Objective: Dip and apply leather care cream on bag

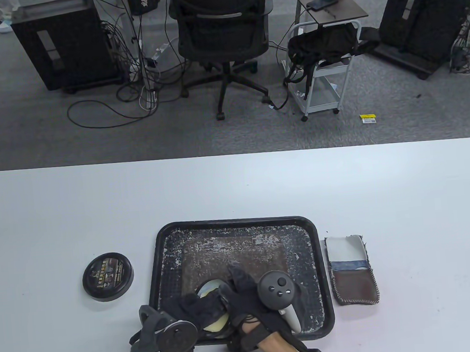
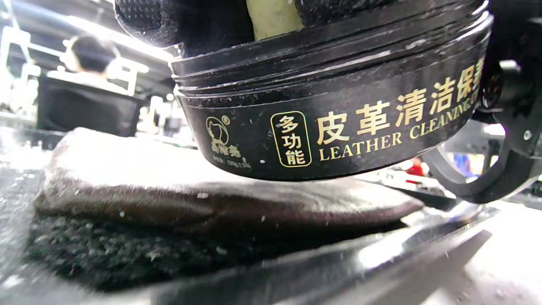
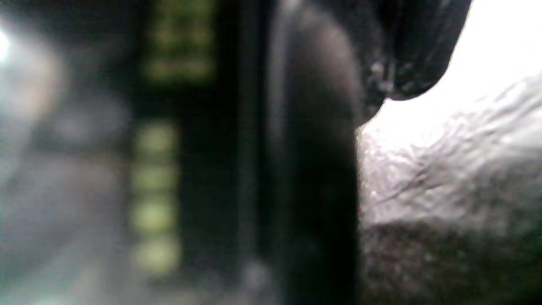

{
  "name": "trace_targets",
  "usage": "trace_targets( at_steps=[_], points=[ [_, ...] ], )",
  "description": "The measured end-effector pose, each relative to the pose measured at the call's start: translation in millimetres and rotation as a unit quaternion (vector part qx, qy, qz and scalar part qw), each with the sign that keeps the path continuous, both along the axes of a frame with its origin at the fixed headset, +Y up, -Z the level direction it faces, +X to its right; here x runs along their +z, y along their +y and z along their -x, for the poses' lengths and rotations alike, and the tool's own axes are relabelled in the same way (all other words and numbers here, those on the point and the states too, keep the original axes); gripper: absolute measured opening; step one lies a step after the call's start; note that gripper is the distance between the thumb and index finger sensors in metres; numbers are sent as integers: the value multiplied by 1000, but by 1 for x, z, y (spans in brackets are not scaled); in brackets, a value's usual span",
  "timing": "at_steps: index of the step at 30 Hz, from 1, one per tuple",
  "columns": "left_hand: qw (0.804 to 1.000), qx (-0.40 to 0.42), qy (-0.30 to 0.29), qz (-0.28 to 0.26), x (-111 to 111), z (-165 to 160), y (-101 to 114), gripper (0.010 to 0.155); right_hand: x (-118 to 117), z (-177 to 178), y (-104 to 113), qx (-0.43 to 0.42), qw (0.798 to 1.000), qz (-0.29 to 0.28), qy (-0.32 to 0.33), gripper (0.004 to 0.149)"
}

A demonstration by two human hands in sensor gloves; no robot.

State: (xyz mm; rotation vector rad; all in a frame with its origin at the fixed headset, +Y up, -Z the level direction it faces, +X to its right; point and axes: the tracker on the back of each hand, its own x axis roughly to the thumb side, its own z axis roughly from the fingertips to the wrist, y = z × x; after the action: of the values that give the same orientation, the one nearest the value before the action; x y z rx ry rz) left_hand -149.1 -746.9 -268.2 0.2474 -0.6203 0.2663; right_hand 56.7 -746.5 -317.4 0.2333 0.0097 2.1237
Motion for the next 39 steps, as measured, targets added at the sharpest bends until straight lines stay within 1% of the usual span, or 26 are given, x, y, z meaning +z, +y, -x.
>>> trace_targets(
  at_steps=[2, 5, 8, 10, 12, 13, 16, 18, 19, 20, 21, 22, 24, 27, 29, 30, 32, 34, 35, 39],
  points=[
    [1000, 19, 13, -8, -1, 3, 3, 55, -2, -5, 2, -4, 1000, 0, -6, 71],
    [999, 45, 15, -15, 0, 8, 6, 55, -2, -12, 6, -5, 1000, -7, -14, 71],
    [997, 70, 27, -34, 2, 16, 9, 55, -4, -24, 10, 18, 999, -8, -38, 70],
    [995, 91, 26, -31, 1, 22, 9, 55, -6, -40, 14, 20, 998, -6, -59, 70],
    [994, 99, 38, -29, 0, 27, 9, 55, -8, -61, 19, 3, 997, -5, -80, 70],
    [993, 103, 41, -28, 0, 29, 9, 55, -8, -65, 20, -1, 996, -5, -85, 69],
    [992, 115, 48, -21, -2, 33, 10, 55, -8, -102, 34, -7, 991, -25, -133, 66],
    [991, 117, 53, -24, -3, 34, 9, 55, -7, -122, 45, 17, 985, -43, -166, 62],
    [992, 115, 53, -23, -3, 34, 9, 55, -5, -136, 53, 49, 977, -63, -196, 60],
    [992, 114, 52, -24, -3, 33, 10, 55, -2, -151, 61, 90, 964, -88, -234, 59],
    [992, 113, 53, -25, -2, 33, 10, 55, -1, -161, 65, 112, 955, -102, -256, 59],
    [992, 110, 54, -29, -2, 33, 10, 55, 1, -173, 70, 133, 944, -110, -281, 59],
    [992, 107, 54, -32, -1, 32, 10, 55, 4, -196, 73, 142, 932, -105, -316, 58],
    [993, 101, 55, -37, 0, 31, 9, 56, 7, -234, 69, 122, 922, -86, -358, 57],
    [993, 101, 54, -39, 0, 31, 9, 56, 10, -265, 63, 121, 908, -67, -396, 56],
    [993, 101, 53, -39, 0, 31, 9, 56, 11, -273, 61, 126, 903, -61, -406, 56],
    [993, 100, 53, -42, 0, 30, 9, 56, 14, -297, 52, 143, 886, -38, -439, 57],
    [993, 96, 53, -43, 0, 28, 9, 56, 16, -311, 44, 138, 877, -18, -459, 57],
    [993, 94, 51, -45, 0, 27, 9, 56, 18, -321, 36, 124, 873, 2, -472, 57],
    [994, 87, 48, -51, 2, 25, 9, 56, 25, -340, 18, 89, 853, 48, -511, 57]
  ],
)
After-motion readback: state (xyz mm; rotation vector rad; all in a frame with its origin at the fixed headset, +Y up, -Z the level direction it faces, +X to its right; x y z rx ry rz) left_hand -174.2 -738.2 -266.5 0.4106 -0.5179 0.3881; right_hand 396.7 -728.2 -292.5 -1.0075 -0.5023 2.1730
